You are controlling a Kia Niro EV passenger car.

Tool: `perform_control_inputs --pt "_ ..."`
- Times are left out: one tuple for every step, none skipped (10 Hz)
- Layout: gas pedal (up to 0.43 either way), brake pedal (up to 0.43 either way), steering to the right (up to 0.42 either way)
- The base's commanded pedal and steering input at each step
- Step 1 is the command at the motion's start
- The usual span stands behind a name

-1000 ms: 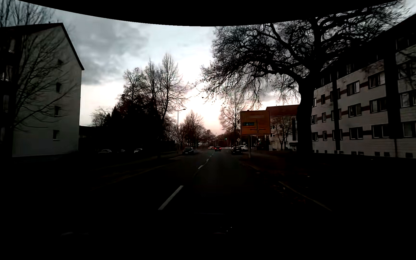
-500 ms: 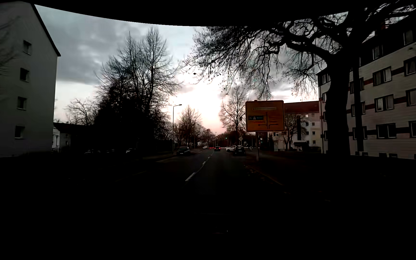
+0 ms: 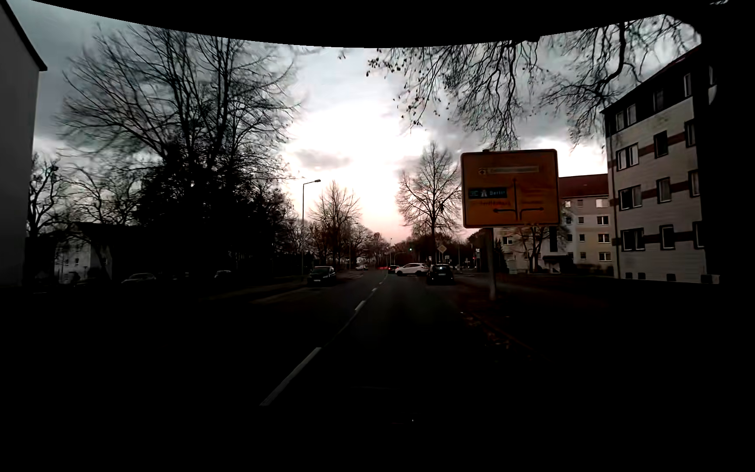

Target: Follow the waypoints while adhering to traffic rules and regulations

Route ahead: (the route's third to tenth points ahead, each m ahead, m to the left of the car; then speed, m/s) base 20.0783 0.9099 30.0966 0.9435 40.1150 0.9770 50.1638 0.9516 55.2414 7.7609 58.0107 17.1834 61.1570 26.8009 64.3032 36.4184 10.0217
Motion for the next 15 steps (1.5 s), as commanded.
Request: perform_control_inputs --pt "0.059 0.000 -0.005" --pt "0.059 0.000 -0.005" --pt "0.059 0.000 -0.005" --pt "0.059 0.000 -0.005" --pt "0.059 0.000 -0.004" --pt "0.059 0.000 -0.003" --pt "0.059 0.000 -0.003" --pt "0.059 0.000 -0.003" --pt "0.059 0.000 -0.003" --pt "0.059 0.000 0.000" --pt "0.059 0.000 0.001" --pt "0.059 0.000 0.001" --pt "0.059 0.000 0.001" --pt "0.059 0.000 0.001" --pt "0.059 0.000 0.001"
